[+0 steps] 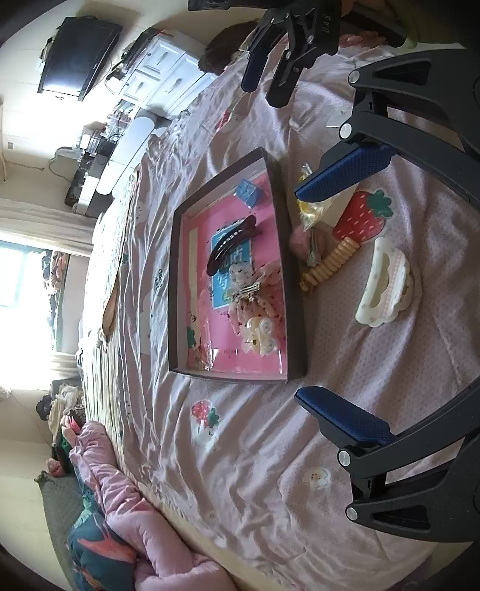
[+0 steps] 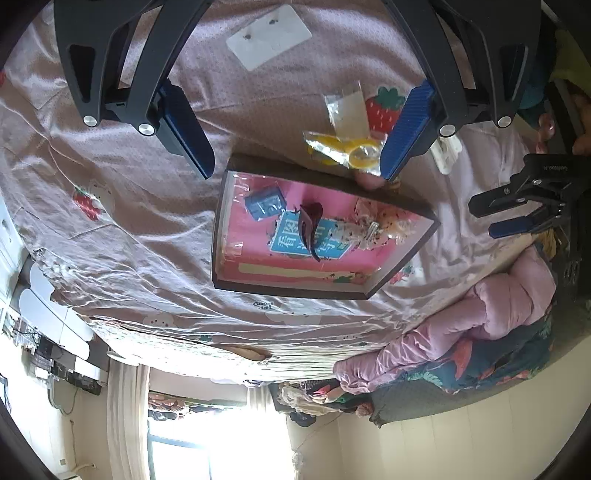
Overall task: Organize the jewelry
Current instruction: 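Withdraw both tools from the tray toward the remaining items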
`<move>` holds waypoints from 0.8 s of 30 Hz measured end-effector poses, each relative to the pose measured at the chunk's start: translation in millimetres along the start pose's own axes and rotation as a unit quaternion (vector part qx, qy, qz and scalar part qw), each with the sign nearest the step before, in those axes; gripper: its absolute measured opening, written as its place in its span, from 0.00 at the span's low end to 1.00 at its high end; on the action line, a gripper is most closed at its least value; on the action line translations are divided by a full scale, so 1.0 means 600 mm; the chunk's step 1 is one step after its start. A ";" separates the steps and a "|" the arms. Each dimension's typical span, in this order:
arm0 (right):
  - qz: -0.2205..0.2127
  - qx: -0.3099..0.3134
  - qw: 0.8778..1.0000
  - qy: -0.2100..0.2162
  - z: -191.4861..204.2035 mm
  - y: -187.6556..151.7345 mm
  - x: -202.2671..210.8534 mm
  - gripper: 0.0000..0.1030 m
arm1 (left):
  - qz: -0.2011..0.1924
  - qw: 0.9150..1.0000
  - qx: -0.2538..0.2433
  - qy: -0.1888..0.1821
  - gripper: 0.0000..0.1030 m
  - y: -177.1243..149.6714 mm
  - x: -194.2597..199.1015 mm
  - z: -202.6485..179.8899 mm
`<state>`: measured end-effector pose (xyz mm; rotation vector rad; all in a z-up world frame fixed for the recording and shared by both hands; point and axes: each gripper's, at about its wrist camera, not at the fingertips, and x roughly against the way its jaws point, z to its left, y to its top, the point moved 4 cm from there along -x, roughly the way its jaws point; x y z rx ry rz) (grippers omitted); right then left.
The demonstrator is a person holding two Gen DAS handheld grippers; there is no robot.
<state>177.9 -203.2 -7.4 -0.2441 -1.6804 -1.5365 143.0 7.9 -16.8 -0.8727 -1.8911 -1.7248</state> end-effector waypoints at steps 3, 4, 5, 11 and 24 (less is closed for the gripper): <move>0.000 0.006 1.000 0.001 0.001 -0.007 0.003 0.86 | 0.003 1.000 -0.006 0.001 0.89 -0.006 0.000 -0.008; 0.000 0.009 1.000 0.000 0.002 -0.010 0.004 0.86 | 0.004 1.000 -0.008 0.001 0.89 -0.008 -0.001 -0.011; 0.000 0.011 1.000 0.000 0.002 -0.011 0.006 0.86 | 0.007 1.000 -0.009 0.002 0.89 -0.011 -0.002 -0.014; 0.001 0.030 1.000 -0.006 0.007 -0.030 0.009 0.87 | 0.016 1.000 -0.015 0.004 0.89 -0.025 -0.009 -0.026; 0.013 0.070 0.997 -0.013 0.007 -0.061 -0.021 0.87 | 0.068 0.997 -0.025 -0.005 0.89 -0.058 -0.067 -0.045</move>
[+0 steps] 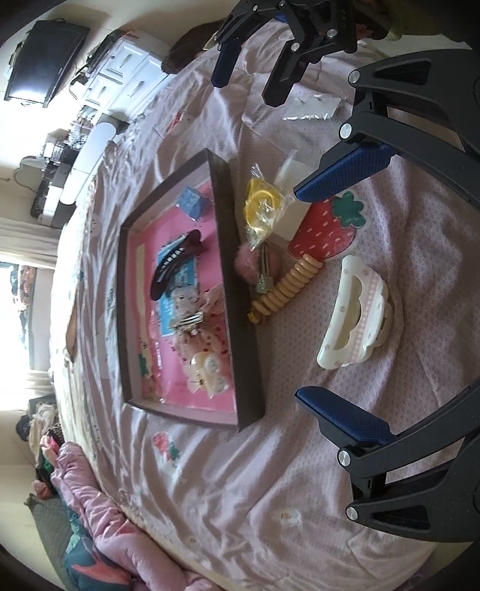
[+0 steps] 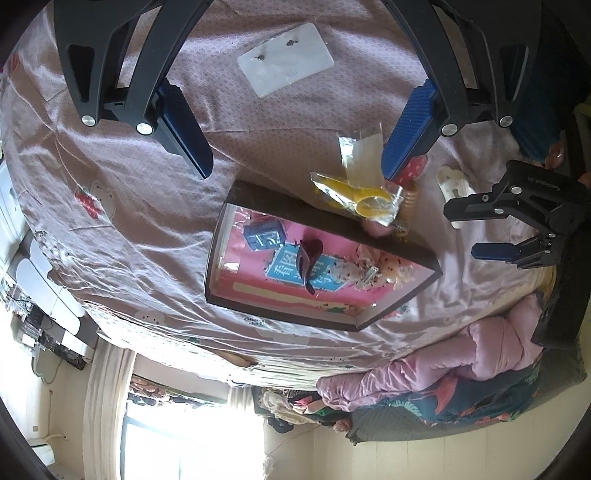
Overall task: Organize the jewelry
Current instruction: 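Withdraw both tools from the tray toward the remaining items, then grasp the beaded coil hair tie with the left tool while the right tool grasps the bagged yellow rings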
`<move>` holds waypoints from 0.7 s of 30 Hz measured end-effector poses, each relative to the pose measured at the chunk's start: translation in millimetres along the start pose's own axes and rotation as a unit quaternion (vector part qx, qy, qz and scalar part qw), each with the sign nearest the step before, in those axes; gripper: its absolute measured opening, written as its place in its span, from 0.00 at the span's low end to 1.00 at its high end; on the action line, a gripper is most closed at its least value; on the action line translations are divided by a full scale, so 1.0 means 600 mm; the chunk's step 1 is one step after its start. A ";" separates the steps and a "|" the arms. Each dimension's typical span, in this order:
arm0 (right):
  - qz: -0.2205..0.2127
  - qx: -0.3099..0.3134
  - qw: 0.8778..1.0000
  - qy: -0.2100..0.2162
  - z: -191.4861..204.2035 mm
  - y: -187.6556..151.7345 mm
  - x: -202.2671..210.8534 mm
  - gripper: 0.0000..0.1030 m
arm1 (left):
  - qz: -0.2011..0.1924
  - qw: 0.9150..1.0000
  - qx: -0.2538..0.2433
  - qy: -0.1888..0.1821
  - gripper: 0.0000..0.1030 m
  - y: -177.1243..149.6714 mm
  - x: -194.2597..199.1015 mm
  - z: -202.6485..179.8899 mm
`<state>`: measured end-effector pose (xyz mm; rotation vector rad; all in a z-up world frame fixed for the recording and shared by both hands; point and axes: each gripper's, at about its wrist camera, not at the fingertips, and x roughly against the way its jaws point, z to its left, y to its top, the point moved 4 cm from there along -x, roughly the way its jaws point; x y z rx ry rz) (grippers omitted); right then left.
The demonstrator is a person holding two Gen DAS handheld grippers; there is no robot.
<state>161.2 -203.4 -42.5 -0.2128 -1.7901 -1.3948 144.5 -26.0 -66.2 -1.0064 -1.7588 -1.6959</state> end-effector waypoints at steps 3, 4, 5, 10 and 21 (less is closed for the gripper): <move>0.004 -0.003 1.000 0.001 -0.004 -0.003 -0.010 0.87 | 0.016 1.000 -0.011 0.004 0.82 -0.001 -0.020 -0.006; 0.005 -0.005 1.000 0.002 -0.006 -0.004 -0.014 0.87 | 0.022 1.000 -0.015 0.004 0.81 -0.002 -0.029 -0.008; 0.006 -0.006 1.000 0.003 -0.007 -0.004 -0.017 0.87 | 0.028 0.999 -0.018 0.005 0.79 -0.003 -0.037 -0.011; 0.012 -0.001 1.000 0.004 -0.011 -0.005 -0.033 0.87 | 0.050 0.998 -0.030 0.017 0.77 -0.001 -0.070 -0.013; 0.036 0.041 0.998 0.018 0.020 0.000 -0.080 0.87 | 0.074 0.997 -0.010 0.009 0.51 0.002 -0.101 0.017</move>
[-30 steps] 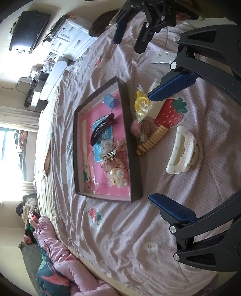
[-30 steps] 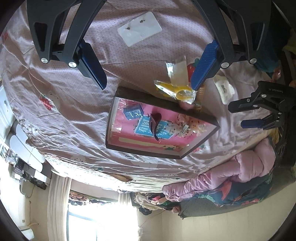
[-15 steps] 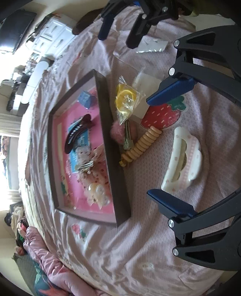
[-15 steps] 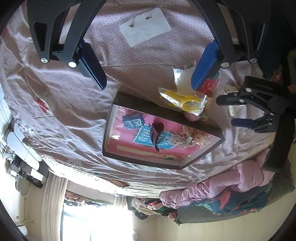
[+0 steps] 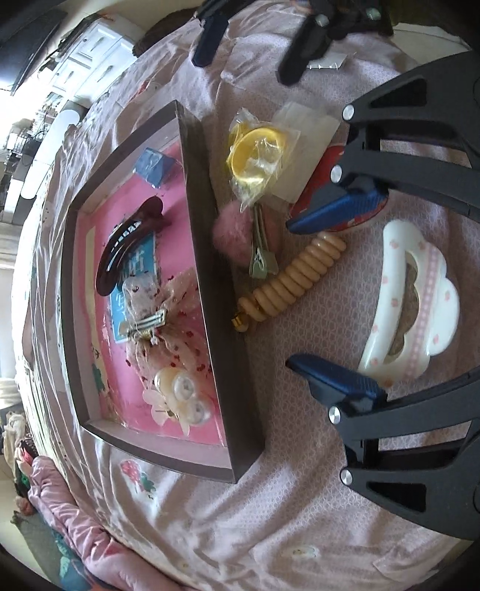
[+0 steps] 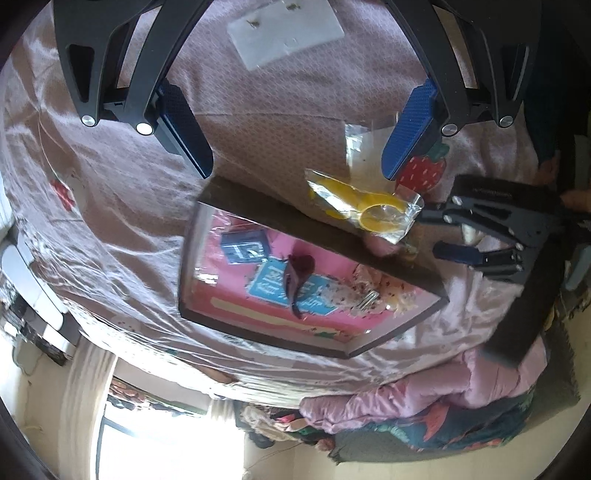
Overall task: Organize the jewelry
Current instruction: 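Grasp the beaded coil hair tie with the left tool while the right tool grasps the bagged yellow rings, then lift the coil tie and yellow rings bag and carry both over the tray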
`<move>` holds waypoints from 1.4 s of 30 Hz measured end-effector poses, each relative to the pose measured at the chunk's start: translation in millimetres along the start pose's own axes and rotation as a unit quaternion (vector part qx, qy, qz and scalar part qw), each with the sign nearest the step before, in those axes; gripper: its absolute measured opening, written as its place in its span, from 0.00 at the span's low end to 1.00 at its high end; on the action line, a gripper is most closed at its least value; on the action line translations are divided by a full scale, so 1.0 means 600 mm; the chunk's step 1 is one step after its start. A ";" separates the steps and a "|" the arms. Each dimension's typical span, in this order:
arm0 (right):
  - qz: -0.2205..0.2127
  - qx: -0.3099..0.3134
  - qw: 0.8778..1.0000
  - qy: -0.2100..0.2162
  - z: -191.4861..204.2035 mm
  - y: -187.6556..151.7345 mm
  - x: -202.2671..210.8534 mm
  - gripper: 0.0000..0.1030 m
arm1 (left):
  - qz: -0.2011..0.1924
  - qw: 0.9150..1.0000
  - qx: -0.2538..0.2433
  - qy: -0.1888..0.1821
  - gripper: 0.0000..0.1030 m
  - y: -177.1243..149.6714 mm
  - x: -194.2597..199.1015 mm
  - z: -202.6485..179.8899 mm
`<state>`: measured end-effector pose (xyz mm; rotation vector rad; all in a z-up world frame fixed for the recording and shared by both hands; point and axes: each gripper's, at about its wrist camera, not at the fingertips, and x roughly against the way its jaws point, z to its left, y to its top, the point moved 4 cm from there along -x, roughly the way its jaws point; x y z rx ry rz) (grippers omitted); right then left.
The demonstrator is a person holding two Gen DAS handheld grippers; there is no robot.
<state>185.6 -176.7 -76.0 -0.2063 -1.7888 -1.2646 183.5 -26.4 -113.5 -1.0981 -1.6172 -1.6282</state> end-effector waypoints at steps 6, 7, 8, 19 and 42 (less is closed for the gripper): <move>0.015 0.034 0.999 0.004 0.030 0.014 -0.042 0.87 | -0.004 1.000 0.016 -0.010 0.36 -0.005 0.007 0.019; 0.017 0.038 0.999 0.004 0.034 0.018 -0.049 0.87 | -0.004 1.000 0.019 -0.012 0.36 -0.006 0.008 0.021; 0.018 0.041 0.999 0.005 0.037 0.021 -0.055 0.87 | -0.004 1.000 0.022 -0.015 0.35 -0.006 0.009 0.023; 0.034 0.061 0.997 0.028 0.063 0.039 -0.094 0.66 | -0.005 0.996 0.066 -0.056 0.14 -0.012 0.015 0.051; -0.014 -0.035 0.998 0.047 0.013 0.022 -0.010 0.48 | -0.008 0.995 0.080 -0.065 0.09 -0.025 0.036 0.064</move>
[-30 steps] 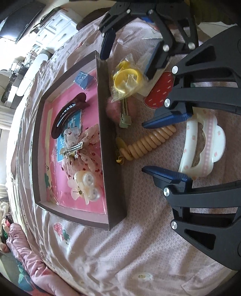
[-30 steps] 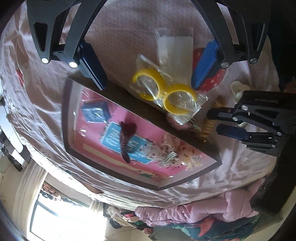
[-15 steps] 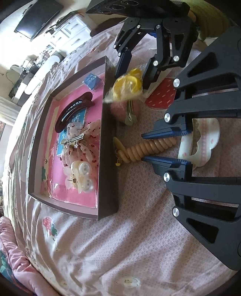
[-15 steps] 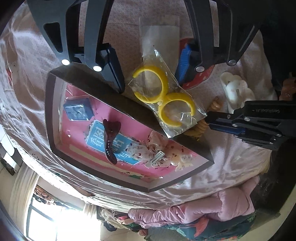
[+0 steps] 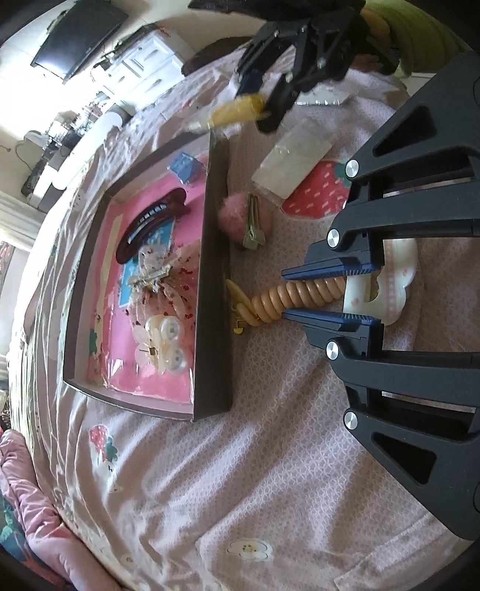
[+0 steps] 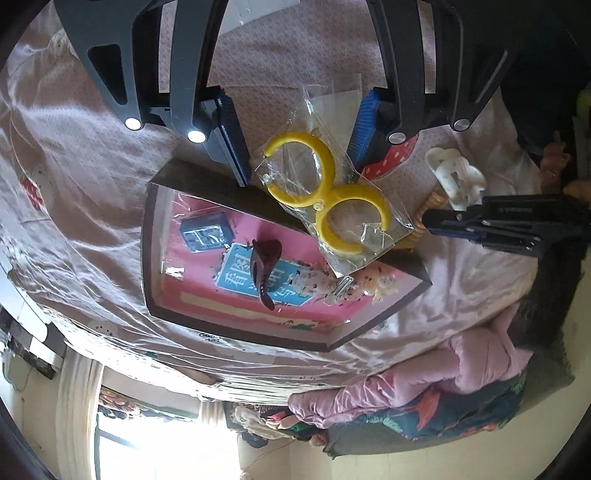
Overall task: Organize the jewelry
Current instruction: 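Lift the coil tie and yellow rings bag and carry both over the tray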
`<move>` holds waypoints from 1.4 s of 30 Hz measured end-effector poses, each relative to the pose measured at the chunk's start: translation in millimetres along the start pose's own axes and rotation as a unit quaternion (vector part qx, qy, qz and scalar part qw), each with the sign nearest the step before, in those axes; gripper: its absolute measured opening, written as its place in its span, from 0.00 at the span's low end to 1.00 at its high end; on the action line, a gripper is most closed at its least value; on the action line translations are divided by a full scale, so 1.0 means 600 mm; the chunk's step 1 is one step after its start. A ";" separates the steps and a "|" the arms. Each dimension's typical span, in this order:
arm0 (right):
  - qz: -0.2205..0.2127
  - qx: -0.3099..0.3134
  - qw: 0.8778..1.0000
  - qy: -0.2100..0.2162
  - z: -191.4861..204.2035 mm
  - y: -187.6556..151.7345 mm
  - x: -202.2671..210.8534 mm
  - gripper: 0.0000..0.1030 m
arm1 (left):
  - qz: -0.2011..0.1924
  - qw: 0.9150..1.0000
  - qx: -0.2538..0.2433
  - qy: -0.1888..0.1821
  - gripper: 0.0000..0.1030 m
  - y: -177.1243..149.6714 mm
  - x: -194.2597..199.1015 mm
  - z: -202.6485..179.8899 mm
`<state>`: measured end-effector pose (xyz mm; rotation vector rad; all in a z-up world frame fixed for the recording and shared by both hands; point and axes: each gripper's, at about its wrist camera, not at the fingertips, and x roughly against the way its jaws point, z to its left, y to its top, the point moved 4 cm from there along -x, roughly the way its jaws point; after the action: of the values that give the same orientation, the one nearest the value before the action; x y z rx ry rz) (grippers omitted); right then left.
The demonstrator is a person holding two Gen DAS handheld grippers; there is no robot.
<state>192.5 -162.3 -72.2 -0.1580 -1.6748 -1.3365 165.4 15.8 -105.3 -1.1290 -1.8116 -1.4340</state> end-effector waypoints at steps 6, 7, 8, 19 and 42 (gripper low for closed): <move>-0.002 -0.013 1.000 0.001 -0.003 0.002 0.009 0.48 | 0.032 0.999 -0.010 0.011 0.15 0.006 -0.030 -0.005; -0.003 -0.015 1.000 0.000 -0.004 0.003 0.011 0.48 | 0.034 0.999 -0.013 0.015 0.15 0.007 -0.035 -0.006; -0.004 -0.017 1.000 0.000 -0.006 0.005 0.012 0.48 | 0.036 0.999 -0.018 0.020 0.15 0.008 -0.039 -0.008; -0.024 -0.040 0.999 -0.009 -0.027 0.032 0.034 0.48 | -0.018 0.999 -0.026 -0.008 0.11 0.024 0.024 -0.028; -0.040 -0.051 0.997 -0.035 -0.062 0.088 0.045 0.48 | -0.085 0.994 -0.063 -0.033 0.11 0.123 0.062 -0.088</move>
<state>231.9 -183.2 -18.4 -0.2019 -1.6877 -1.4920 207.6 -19.5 -24.3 -1.1182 -1.9245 -1.6472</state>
